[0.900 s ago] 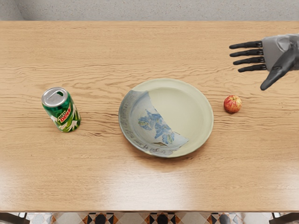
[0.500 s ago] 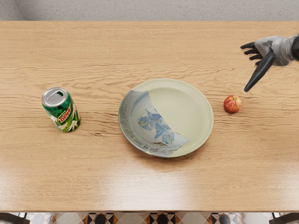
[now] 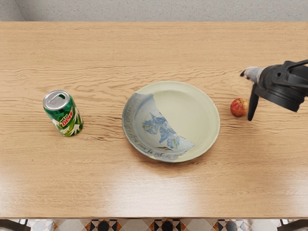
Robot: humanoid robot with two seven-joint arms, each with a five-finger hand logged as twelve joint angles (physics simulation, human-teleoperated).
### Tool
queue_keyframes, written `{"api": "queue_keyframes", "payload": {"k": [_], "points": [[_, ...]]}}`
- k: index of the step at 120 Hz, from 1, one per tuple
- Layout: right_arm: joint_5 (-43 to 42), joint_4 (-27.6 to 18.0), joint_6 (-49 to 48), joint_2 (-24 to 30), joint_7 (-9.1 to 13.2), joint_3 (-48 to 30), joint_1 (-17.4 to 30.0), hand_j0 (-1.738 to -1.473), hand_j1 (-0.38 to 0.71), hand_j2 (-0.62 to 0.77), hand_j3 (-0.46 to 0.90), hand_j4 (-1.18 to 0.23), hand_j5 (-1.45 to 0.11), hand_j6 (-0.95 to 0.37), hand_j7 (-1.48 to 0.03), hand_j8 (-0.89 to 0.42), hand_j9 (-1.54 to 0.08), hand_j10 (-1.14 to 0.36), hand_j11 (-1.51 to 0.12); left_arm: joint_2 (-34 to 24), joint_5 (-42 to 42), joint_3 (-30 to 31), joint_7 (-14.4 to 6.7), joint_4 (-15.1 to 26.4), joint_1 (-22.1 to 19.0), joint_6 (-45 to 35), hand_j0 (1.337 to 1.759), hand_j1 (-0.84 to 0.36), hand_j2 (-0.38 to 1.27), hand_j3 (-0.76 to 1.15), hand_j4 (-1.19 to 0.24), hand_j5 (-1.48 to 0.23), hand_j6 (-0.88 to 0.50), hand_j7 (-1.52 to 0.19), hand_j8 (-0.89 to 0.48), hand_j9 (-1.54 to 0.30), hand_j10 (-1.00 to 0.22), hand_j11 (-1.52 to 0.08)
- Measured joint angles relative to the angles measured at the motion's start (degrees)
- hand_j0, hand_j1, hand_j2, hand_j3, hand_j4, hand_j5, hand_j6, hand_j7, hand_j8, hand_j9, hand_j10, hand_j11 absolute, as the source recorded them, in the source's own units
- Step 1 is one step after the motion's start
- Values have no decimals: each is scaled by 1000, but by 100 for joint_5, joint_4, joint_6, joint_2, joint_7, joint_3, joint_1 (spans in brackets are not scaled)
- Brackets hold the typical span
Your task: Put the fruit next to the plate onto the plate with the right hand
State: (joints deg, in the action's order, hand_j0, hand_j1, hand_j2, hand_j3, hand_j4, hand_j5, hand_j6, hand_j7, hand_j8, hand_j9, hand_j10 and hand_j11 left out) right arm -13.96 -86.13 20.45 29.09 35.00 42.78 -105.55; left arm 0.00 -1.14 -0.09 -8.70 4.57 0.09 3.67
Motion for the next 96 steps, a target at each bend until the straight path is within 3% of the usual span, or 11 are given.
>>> {"api": "queue_keyframes", "payload": {"k": [10, 28, 48, 96], "points": [[11, 144, 317, 31, 0, 16, 70, -1658, -231, -19, 0, -101, -129, -101, -129, -101, -129, -100, -129, 0, 0, 0, 0, 0, 0, 0, 1658, 337, 2, 0, -11, -13, -11, -13, -11, -13, -11, -13], [-106, 822, 613, -46, 0, -508, 913, -1658, -201, -24, 0, -125, -161, -126, -161, -125, -161, -124, -161, 0, 1, 0, 0, 0, 0, 0, 1658, 337, 2, 0, -11, -13, -11, -13, -11, -13, -11, -13], [-201, 1057, 680, -113, 0, -923, 1512, -1658, -186, -26, 0, -137, -177, -138, -177, -138, -177, -137, -177, 0, 1, 0, 0, 0, 0, 0, 1658, 337, 2, 0, -11, -13, -11, -13, -11, -13, -10, -13], [-276, 1328, 786, -513, 0, -917, 1807, -1658, -97, -41, 0, -212, -274, -213, -274, -212, -274, -211, -274, 0, 0, 0, 0, 0, 0, -1, 1658, 337, 2, 0, -11, -13, -11, -13, -11, -13, -10, -13]]}}
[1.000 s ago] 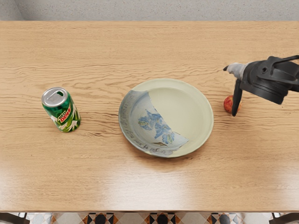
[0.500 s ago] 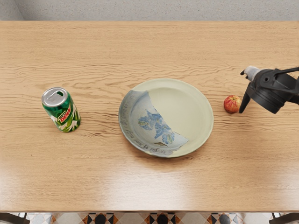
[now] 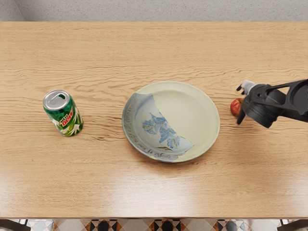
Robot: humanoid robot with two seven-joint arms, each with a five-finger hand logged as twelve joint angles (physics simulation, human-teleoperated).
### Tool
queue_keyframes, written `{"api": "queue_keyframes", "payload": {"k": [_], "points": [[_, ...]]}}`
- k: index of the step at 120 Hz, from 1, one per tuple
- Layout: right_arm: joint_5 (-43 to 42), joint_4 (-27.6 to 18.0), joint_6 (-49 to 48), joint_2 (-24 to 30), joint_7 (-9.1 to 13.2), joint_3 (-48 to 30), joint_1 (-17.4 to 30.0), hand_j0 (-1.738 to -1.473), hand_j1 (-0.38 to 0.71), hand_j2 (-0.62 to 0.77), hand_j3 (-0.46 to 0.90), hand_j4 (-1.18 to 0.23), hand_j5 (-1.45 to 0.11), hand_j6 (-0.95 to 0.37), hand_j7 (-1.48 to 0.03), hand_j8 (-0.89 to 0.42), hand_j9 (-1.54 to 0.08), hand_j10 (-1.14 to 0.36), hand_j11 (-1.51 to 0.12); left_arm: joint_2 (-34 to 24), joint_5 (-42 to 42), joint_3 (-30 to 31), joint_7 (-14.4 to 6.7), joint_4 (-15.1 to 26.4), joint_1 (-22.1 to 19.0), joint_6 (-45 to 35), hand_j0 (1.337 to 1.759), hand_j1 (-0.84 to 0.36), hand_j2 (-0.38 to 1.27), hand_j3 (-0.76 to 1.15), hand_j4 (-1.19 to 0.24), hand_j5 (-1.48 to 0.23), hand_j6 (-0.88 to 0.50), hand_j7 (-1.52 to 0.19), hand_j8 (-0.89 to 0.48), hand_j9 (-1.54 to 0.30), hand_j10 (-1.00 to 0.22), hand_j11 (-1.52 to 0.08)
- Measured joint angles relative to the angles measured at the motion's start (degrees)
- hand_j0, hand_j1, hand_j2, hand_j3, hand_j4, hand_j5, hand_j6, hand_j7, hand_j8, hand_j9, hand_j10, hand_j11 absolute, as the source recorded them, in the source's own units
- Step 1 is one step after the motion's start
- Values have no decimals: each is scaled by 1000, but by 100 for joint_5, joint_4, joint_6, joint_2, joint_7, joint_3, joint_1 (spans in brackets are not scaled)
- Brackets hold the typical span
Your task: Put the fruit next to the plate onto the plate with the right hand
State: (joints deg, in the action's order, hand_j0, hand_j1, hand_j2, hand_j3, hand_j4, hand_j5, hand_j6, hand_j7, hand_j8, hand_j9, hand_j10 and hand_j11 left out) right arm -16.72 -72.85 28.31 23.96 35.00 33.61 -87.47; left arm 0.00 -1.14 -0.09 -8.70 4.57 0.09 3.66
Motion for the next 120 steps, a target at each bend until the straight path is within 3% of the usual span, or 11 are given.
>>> {"api": "queue_keyframes", "payload": {"k": [32, 80, 90, 99, 101, 108, 120], "points": [[-304, 293, 162, -111, 0, 14, 316, -1658, -78, -44, 0, -228, -295, -228, -294, -228, -294, -227, -294, 0, 0, 0, 0, 0, 0, 1, 1658, 337, 2, 0, -11, -13, -11, -13, -11, -13, -10, -13], [-332, 471, 175, -305, 0, -11, 354, -1658, -58, -47, 0, -244, -316, -245, -316, -245, -316, -244, -316, 0, 1, 0, 0, 0, 0, 0, 1658, 337, 2, 0, -11, -13, -11, -13, -11, -13, -10, -13], [-319, 505, 176, -323, 0, -13, 368, -1658, 18, -60, 0, -308, -399, -309, -399, -308, -399, -308, -399, 0, 0, 0, 0, 0, 0, -1, 1658, 337, 2, 0, -11, -13, -11, -13, -11, -13, -10, -13], [-290, 586, 168, -325, 2, -154, 473, -1657, 188, -65, 0, -462, -606, -465, -602, -463, -605, -463, -605, 0, 0, 0, 0, 0, 0, 0, 1658, 337, 2, 0, -11, -13, -11, -13, -11, -13, -10, -13], [-291, 604, 167, -319, 3, -238, 519, -1657, 219, -63, -1, -495, -647, -461, -644, -441, -648, -495, -647, 0, 0, 0, 0, 0, 0, 1, 1658, 337, 2, 0, -11, -13, -11, -13, -11, -13, -10, -13], [-305, 659, 169, -302, 11, -460, 634, -1652, 255, 31, -1, -589, -754, -397, -766, -391, -771, -593, -770, 0, 0, 0, 0, 0, 0, 1, 1658, 337, 2, 0, -11, -13, -11, -13, -11, -13, -11, -13], [-285, 763, 150, -132, 8, -1091, 832, -1651, 273, 250, 0, -646, -901, -422, -909, -419, -919, -697, -918, 0, 0, 0, 0, 0, 0, 0, 1658, 337, 2, 0, -11, -13, -11, -13, -11, -13, -11, -13]]}}
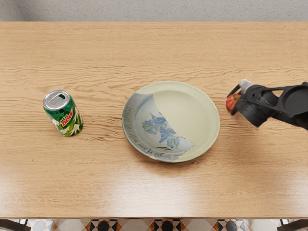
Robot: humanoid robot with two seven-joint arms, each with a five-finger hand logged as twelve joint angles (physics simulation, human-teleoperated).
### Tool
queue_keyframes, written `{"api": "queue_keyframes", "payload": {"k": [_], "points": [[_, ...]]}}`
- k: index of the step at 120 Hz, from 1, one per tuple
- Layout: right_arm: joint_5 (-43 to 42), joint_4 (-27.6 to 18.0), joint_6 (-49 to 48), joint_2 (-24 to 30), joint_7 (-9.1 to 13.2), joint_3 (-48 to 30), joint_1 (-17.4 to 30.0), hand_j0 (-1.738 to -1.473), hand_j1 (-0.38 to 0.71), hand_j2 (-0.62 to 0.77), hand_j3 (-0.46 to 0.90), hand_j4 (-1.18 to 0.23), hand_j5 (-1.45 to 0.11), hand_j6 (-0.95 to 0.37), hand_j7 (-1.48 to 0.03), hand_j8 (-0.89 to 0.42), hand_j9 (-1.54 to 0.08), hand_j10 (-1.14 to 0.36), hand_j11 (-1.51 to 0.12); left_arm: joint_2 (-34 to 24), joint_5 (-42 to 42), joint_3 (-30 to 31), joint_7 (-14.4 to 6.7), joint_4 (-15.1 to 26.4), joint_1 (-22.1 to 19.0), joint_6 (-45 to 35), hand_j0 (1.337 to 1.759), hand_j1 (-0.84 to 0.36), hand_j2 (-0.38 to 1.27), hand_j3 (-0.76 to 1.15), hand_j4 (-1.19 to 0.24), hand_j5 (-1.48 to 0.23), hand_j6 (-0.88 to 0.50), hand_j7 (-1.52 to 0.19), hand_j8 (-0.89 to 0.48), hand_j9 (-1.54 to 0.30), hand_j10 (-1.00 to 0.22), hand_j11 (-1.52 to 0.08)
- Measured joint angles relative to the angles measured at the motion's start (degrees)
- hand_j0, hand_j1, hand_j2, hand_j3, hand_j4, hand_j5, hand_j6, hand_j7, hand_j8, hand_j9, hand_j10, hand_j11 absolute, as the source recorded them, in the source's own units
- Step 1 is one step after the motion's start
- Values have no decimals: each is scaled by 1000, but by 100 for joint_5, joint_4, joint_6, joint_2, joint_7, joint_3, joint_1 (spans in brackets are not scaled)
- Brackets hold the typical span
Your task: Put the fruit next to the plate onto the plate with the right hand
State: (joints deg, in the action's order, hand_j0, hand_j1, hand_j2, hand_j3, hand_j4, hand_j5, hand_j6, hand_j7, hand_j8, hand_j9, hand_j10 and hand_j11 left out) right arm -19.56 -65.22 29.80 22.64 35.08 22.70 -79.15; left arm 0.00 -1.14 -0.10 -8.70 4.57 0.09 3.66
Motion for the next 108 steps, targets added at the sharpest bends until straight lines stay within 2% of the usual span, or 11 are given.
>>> {"api": "queue_keyframes", "payload": {"k": [16, 29, 38, 42, 52, 65, 80, 103, 108], "points": [[22, 290, -450, 774, -3, -1613, 438, -1649, 275, 247, 0, -605, -1039, -375, -1017, -383, -1052, -762, -1054, 0, 1, 0, 0, 0, 0, 0, 1658, 337, 2, 0, -11, -13, -11, -13, -11, -13, -10, -13], [689, 933, -2341, 1133, -2, -3453, 1204, -1648, 326, 331, 0, -534, -1102, -310, -1065, -320, -1113, -791, -1117, 0, 0, -1, 0, 0, 0, 0, 1658, 337, 3, 0, -11, -13, -11, -13, -11, -13, -10, -13], [1335, 1122, -3719, 1260, -2, -4177, 1495, -1646, 367, 389, 1, -490, -1142, -267, -1087, -287, -1149, -799, -1156, 0, 0, -1, 0, 0, 0, 0, 1658, 337, 3, 0, -11, -13, -11, -13, -11, -13, -10, -13], [1549, 1122, -4322, 1290, -3, -4377, 1571, -1645, 364, 374, 1, -484, -1159, -260, -1094, -278, -1163, -801, -1172, 0, 0, -1, 0, 0, 0, 0, 1658, 337, 3, 0, -11, -13, -11, -13, -11, -13, -10, -13], [1876, 968, -5287, 1333, -5, -4667, 1680, -1645, 343, 330, 2, -473, -1195, -253, -1107, -281, -1192, -804, -1206, 0, 0, -1, 0, 0, 0, 1, 1658, 337, 3, 0, -11, -13, -11, -13, -11, -13, -10, -13], [2032, 854, -5787, 1309, -6, -4799, 1743, -1646, 308, 293, 2, -494, -1212, -272, -1119, -291, -1212, -810, -1227, 0, 0, -1, 0, 0, 0, 0, 1658, 337, 3, 0, -11, -13, -11, -13, -11, -13, -10, -13], [2030, 787, -5957, 1096, -7, -4769, 1835, -1646, 292, 270, 1, -506, -1215, -294, -1126, -303, -1218, -817, -1233, 0, 0, -1, 0, 63, 8, 11, 1658, 337, 3, 0, -10, -13, -11, -13, -10, -13, -10, -13], [1529, 802, -5830, 533, -8, -4730, 1832, -1645, 289, 267, 0, -512, -1203, -296, -1131, -314, -1205, -832, -1218, 0, 11, -1, 1, 174, 9, 27, 1658, 337, 3, 0, -11, -13, -11, -13, -11, -13, -10, -13], [1503, 791, -5813, 486, -8, -4734, 1816, -1645, 298, 308, 1, -514, -1202, -300, -1132, -320, -1205, -833, -1217, 0, 11, -1, 1, 181, 9, 28, 1658, 337, 3, 0, -11, -13, -11, -13, -11, -13, -10, -13]]}}
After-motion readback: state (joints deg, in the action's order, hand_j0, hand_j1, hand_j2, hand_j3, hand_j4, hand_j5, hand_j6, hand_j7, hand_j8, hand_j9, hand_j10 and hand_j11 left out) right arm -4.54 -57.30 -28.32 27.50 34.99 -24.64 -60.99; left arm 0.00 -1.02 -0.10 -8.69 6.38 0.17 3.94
